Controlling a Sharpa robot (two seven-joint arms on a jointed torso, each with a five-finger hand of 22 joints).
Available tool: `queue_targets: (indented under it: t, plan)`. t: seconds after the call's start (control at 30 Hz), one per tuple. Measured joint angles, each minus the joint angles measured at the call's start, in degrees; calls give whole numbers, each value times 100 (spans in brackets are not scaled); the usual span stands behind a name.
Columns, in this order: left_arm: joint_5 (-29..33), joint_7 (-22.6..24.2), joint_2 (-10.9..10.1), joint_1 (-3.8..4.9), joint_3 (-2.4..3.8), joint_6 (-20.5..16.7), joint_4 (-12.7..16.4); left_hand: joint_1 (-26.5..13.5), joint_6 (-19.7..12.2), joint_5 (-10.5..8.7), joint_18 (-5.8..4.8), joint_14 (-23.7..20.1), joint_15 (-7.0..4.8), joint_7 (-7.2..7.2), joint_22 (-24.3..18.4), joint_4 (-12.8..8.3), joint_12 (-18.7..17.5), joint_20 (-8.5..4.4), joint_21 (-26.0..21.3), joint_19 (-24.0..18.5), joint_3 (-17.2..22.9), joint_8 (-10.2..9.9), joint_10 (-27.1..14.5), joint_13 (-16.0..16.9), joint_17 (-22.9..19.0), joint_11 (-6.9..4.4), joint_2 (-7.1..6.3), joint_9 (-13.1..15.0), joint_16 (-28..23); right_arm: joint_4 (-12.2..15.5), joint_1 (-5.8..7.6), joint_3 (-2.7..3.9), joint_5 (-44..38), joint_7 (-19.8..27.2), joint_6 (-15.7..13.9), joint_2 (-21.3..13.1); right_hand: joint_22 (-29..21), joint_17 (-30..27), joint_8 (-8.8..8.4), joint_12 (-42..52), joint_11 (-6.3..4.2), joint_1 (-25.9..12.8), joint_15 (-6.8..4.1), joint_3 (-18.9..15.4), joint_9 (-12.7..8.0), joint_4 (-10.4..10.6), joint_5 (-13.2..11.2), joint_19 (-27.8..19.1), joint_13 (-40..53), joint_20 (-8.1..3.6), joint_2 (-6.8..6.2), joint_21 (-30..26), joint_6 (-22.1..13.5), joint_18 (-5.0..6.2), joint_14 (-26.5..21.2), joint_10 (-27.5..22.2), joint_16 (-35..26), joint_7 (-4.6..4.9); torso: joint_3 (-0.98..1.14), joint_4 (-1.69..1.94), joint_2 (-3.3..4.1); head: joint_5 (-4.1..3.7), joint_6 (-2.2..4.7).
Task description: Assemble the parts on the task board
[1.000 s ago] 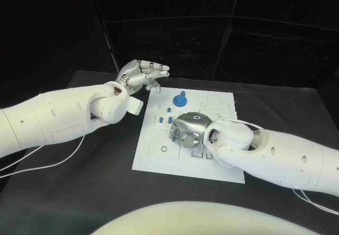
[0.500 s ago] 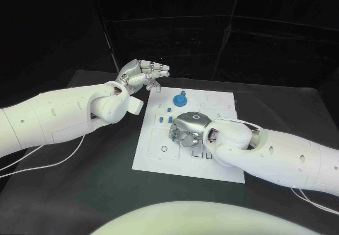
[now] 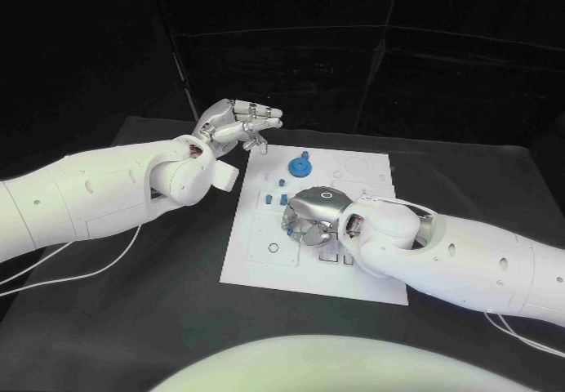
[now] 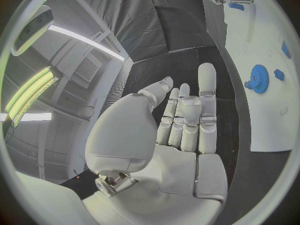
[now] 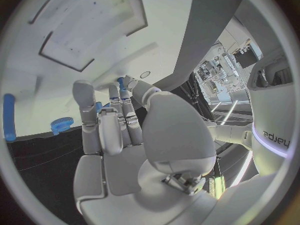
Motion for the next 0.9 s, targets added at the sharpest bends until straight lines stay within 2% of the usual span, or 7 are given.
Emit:
queue_targets:
  t: [0.23, 0.57, 0.63, 0.67, 0.73, 0.9]
  plan:
    - [0, -3, 0, 0, 0, 4, -2, 0, 0, 0, 0, 0, 0, 0, 0, 0, 0, 0, 0, 0, 0, 0, 0, 0, 0, 0, 0, 0, 0, 110, -4, -3, 5, 31, -144, -130, -31, -31, -28, -1, 20, -23, 21, -100, 0, 6, 24, -21, -3, 21, -23, -23, -71, 0, 20, -122, -27, 10, 2, 0, 0, 0, 8]
    - [1, -7, -9, 0, 0, 8, -22, 0, 0, 0, -1, 0, 0, 0, -4, 0, 0, 0, -22, 0, 0, 0, 0, 0, -7, 0, 0, 0, 0, 538, -6, 8, 116, 157, -795, -726, -80, -48, -66, 33, 20, 2, 21, -213, 1, 9, 28, -21, -2, 21, -107, -60, -203, 0, 20, -202, -27, 21, 1, -8, -6, -35, 47]
    - [1, -7, -9, 0, 0, 9, -26, 0, 0, 0, -1, 0, 0, 0, -4, 0, 0, 0, -22, 0, 0, 0, 0, 0, -7, 0, 0, 0, 0, 616, -6, 50, 159, 180, -896, -835, -80, -48, -66, 36, 20, 2, 21, -230, 1, 7, 28, -21, -2, 21, -107, -60, -230, 0, 20, -202, -27, 34, 2, -8, -7, -48, 64]
    - [1, -7, -9, 0, 0, 10, -27, 0, 0, 0, -1, 0, 0, 0, -4, 0, 0, 0, -22, 0, 0, 0, 0, 0, -7, 0, 0, 0, 0, 652, -6, 110, 191, 195, -949, -901, -80, -48, -66, 57, 20, 2, 21, -237, 1, 0, 28, -21, -2, 21, -107, -60, -230, 0, 20, -202, -27, 34, 2, -8, -7, -58, 77]
    - [1, -8, -8, 0, 0, 11, -28, 0, 0, 0, -1, 0, 0, 0, -4, 0, 0, 0, -22, 0, 0, 0, 0, 0, -7, 0, 0, 0, 0, 702, 8, 184, 248, 206, -1015, -1014, -80, -48, -66, 57, 20, 2, 21, -237, 1, 0, 28, -21, -2, 21, -107, -60, -247, 0, 20, -202, -27, 18, 1, -8, -6, -71, 97]
    - [1, -8, -15, 0, -2, 13, -24, 0, 0, 0, 0, 0, 0, 0, -3, 0, 0, 0, -22, 0, 0, 0, 0, 0, -7, 0, 0, 0, 0, 737, 109, 280, 434, 205, -1050, -1395, -86, -73, -66, 133, -4, 23, 21, -353, 1, 17, 35, -21, -2, 21, -129, -60, -383, 0, 20, -263, -27, -13, -3, -5, -3, -124, 151]
